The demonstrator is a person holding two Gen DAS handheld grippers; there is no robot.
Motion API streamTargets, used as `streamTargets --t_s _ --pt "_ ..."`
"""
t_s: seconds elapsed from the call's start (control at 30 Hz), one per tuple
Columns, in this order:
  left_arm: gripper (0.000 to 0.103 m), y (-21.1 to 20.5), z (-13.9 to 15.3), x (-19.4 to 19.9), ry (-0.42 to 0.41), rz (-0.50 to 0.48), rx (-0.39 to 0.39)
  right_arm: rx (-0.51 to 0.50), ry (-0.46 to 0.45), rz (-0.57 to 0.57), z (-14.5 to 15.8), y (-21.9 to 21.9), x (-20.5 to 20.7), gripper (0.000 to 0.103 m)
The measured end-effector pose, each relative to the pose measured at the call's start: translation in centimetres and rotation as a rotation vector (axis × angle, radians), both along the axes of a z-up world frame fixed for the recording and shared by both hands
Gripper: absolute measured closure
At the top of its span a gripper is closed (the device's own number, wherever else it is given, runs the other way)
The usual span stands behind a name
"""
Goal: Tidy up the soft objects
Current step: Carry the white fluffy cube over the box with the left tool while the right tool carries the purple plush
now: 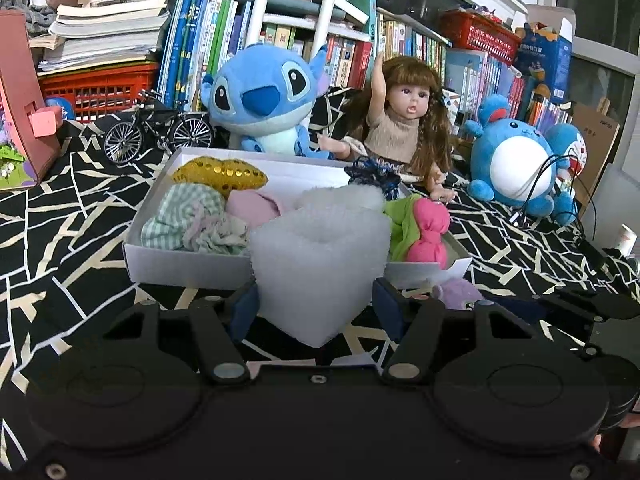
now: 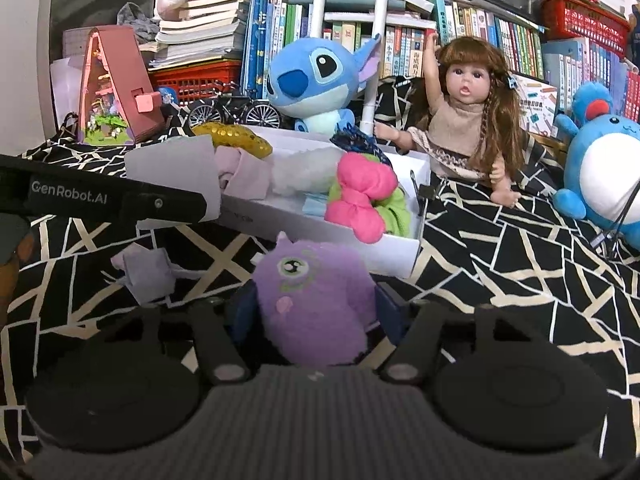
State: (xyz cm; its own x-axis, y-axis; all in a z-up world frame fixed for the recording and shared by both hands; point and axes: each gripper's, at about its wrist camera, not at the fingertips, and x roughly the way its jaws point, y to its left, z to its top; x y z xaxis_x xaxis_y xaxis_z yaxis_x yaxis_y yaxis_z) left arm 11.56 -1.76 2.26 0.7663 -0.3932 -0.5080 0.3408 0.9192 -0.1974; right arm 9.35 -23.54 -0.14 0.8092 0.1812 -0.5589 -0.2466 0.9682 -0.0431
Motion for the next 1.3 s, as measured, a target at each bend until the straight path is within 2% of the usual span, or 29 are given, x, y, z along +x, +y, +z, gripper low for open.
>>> streamTargets --t_s 0.4,0.7,1.03,1.17,1.3 --pt "0.045 0.9 1.9 0.3 -0.032 0.028 -0.012 -0.007 -0.053 0.010 2.3 0.3 0.5 0.039" --pt "0.045 1.9 3.8 2.0 -0.061 0.062 -0.012 0.013 -0.099 0.015 4.7 0.1 2.1 0.039" --pt "0.045 3.4 7.3 6.9 -0.067 0.121 -0.038 0.069 -0.116 -0.006 8.4 -0.9 6.8 0.039" --pt "0.045 3.6 8.2 9.6 -0.042 0.135 -0.054 0.082 -0.108 0.001 9.3 -0.6 9.1 0.038" --pt "0.045 3.6 7.8 12.3 0.008 0.153 -0.072 0.112 -0.075 0.031 9.3 0.1 11.1 0.038"
